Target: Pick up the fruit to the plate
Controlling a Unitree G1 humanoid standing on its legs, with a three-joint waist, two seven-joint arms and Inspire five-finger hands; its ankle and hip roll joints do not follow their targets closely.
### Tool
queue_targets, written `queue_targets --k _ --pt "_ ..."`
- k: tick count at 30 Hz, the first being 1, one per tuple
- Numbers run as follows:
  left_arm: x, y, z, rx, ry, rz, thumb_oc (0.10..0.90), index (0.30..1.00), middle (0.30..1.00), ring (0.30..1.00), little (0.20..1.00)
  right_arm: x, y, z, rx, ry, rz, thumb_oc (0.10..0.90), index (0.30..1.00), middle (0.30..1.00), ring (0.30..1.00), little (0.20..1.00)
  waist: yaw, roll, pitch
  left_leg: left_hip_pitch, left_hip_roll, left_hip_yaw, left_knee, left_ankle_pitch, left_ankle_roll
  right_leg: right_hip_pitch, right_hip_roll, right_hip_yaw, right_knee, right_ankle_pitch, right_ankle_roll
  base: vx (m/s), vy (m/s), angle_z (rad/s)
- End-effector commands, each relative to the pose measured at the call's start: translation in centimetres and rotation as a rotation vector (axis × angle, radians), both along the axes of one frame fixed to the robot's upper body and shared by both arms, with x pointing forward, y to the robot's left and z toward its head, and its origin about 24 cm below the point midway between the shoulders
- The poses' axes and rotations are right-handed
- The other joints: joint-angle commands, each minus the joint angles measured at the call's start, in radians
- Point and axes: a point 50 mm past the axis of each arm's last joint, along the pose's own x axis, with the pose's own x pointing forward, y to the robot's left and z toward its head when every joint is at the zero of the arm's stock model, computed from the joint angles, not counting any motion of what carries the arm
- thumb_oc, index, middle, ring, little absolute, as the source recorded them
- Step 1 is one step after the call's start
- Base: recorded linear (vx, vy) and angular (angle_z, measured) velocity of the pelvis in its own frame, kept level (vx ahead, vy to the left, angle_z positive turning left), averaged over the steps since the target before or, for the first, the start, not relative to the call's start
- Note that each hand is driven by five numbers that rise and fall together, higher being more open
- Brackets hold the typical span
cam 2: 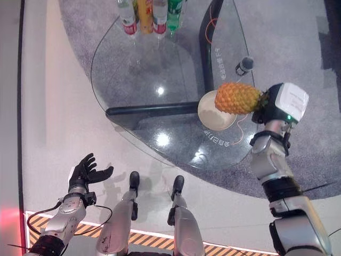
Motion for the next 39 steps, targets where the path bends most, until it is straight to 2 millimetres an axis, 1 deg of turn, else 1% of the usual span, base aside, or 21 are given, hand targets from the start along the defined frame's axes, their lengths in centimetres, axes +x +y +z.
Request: queue_targets --k 1,2,7,10,12,18,21,25,26,29,30,32,38,39 --pt "-0.1 1.1 1.8 0.056 -0.107 0.008 0.8 0.9 0.9 0.9 0.9 -1.0 -1.2 8.9 -0.262 -0.203 -0.075 0.1 0.3 0.3 0.3 0.2 0.005 -0.014 -0.023 -0.076 -0.039 -0.017 0.146 -0.046 0.047 -0.034 0.007 -0.001 0.161 -0.071 -0.004 -0.07 0.032 -0.01" --pt "-0.1 1.2 1.6 0.057 -0.102 0.009 0.8 0.9 0.9 0.9 0.9 -0.6 -1.5 9.4 -0.292 -0.181 -0.111 0.1 0.3 0.3 0.3 0.2 0.009 -0.013 -0.023 -0.111 -0.041 -0.017 0.153 -0.044 0.048 -0.072 0.009 -0.007 0.173 -0.072 -0.005 -0.05 0.022 -0.02" --pt "-0.2 1.3 1.4 0.057 -0.097 0.008 0.8 0.9 0.9 0.9 0.9 -0.3 -2.0 10.1 -0.337 -0.157 -0.16 0.1 0.3 0.3 0.3 0.2 0.012 -0.01 -0.023 -0.148 -0.045 -0.019 0.157 -0.041 0.049 -0.115 0.009 -0.015 0.187 -0.071 -0.004 -0.01 0.005 0.01" --pt "-0.2 1.3 1.3 0.056 -0.098 0.006 0.8 0.9 0.9 0.9 0.9 -0.1 -2.0 11.8 -0.414 -0.114 -0.197 0.1 0.3 0.3 0.3 0.2 0.014 -0.002 -0.023 -0.19 -0.052 -0.021 0.163 -0.038 0.05 -0.166 0.01 -0.021 0.206 -0.074 -0.004 -0.04 0.02 0.03" --pt "-0.2 1.2 1.3 0.054 -0.102 0.005 0.8 0.9 0.9 0.9 0.9 0.0 -2.0 12.4 -0.461 -0.071 -0.228 0.1 0.3 0.3 0.3 0.2 0.015 0.005 -0.023 -0.213 -0.057 -0.021 0.169 -0.036 0.05 -0.194 0.008 -0.024 0.218 -0.076 -0.005 0.0 0.0 0.0" --pt "-0.1 0.7 1.3 0.042 -0.107 -0.003 0.8 0.9 0.9 0.9 0.9 0.0 -2.3 12.9 -0.559 -0.005 -0.312 0.1 0.3 0.3 0.3 0.2 0.013 0.029 -0.023 -0.25 -0.067 -0.021 0.177 -0.038 0.051 -0.247 0.001 -0.026 0.243 -0.084 -0.007 -0.01 0.004 0.0" --pt "-0.2 0.6 1.1 0.035 -0.107 -0.009 0.8 0.9 0.9 0.9 0.9 -0.4 -2.9 13.5 -0.593 0.001 -0.376 0.1 0.3 0.3 0.3 0.2 0.011 0.041 -0.023 -0.265 -0.072 -0.02 0.175 -0.035 0.052 -0.271 -0.003 -0.026 0.251 -0.083 -0.007 0.0 0.0 0.0" --pt "-0.3 0.6 1.0 0.029 -0.104 -0.01 0.8 0.9 0.9 0.9 0.9 -0.8 -3.4 14.1 -0.623 0.001 -0.432 0.1 0.3 0.3 0.3 0.2 0.009 0.047 -0.023 -0.275 -0.074 -0.017 0.173 -0.032 0.051 -0.284 -0.004 -0.024 0.253 -0.082 -0.006 0.0 0.0 0.0" --pt "-0.5 0.7 0.9 0.025 -0.102 -0.009 0.8 0.9 0.9 0.9 0.9 -1.3 -3.9 14.6 -0.643 0.01 -0.471 0.1 0.3 0.3 0.3 0.2 0.005 0.05 -0.023 -0.277 -0.075 -0.015 0.17 -0.03 0.05 -0.291 -0.004 -0.023 0.254 -0.081 -0.006 -0.01 0.017 -0.03" --pt "-0.5 0.8 0.9 0.024 -0.101 -0.01 0.8 0.9 0.9 0.9 0.9 -1.5 -4.2 14.8 -0.661 0.024 -0.497 0.1 0.3 0.3 0.3 0.2 0.003 0.051 -0.023 -0.281 -0.076 -0.014 0.169 -0.028 0.051 -0.297 -0.004 -0.02 0.257 -0.081 -0.005 -0.01 0.007 -0.05" --pt "-0.5 0.8 0.9 0.02 -0.105 -0.009 0.8 0.9 0.9 0.9 0.9 -1.8 -4.6 15.0 -0.694 0.047 -0.536 0.1 0.3 0.3 0.3 0.2 -0.001 0.053 -0.023 -0.288 -0.076 -0.011 0.167 -0.026 0.05 -0.308 -0.003 -0.019 0.259 -0.08 -0.005 0.0 0.0 0.0" --pt "-0.5 0.9 0.9 0.019 -0.107 -0.01 0.8 0.9 0.9 0.9 0.9 -2.1 -4.9 15.2 -0.714 0.055 -0.561 0.1 0.3 0.3 0.3 0.2 -0.004 0.054 -0.023 -0.294 -0.076 -0.01 0.166 -0.024 0.051 -0.316 -0.001 -0.018 0.26 -0.078 -0.004 -0.01 0.001 -0.04" --pt "-0.5 0.8 1.0 0.023 -0.109 -0.01 0.8 0.9 0.9 0.9 0.9 -2.8 -5.5 15.5 -0.732 0.048 -0.608 0.1 0.3 0.3 0.3 0.2 -0.009 0.055 -0.023 -0.303 -0.077 -0.008 0.164 -0.022 0.051 -0.329 0.0 -0.019 0.26 -0.075 -0.003 0.0 0.0 -0.01" --pt "-0.5 0.9 1.0 0.021 -0.108 -0.003 0.8 0.9 0.9 0.9 0.9 -3.1 -5.7 15.9 -0.735 0.038 -0.636 0.1 0.3 0.3 0.3 0.2 -0.01 0.059 -0.023 -0.304 -0.077 -0.007 0.159 -0.02 0.051 -0.332 0.0 -0.019 0.259 -0.076 -0.004 0.0 0.0 0.0"
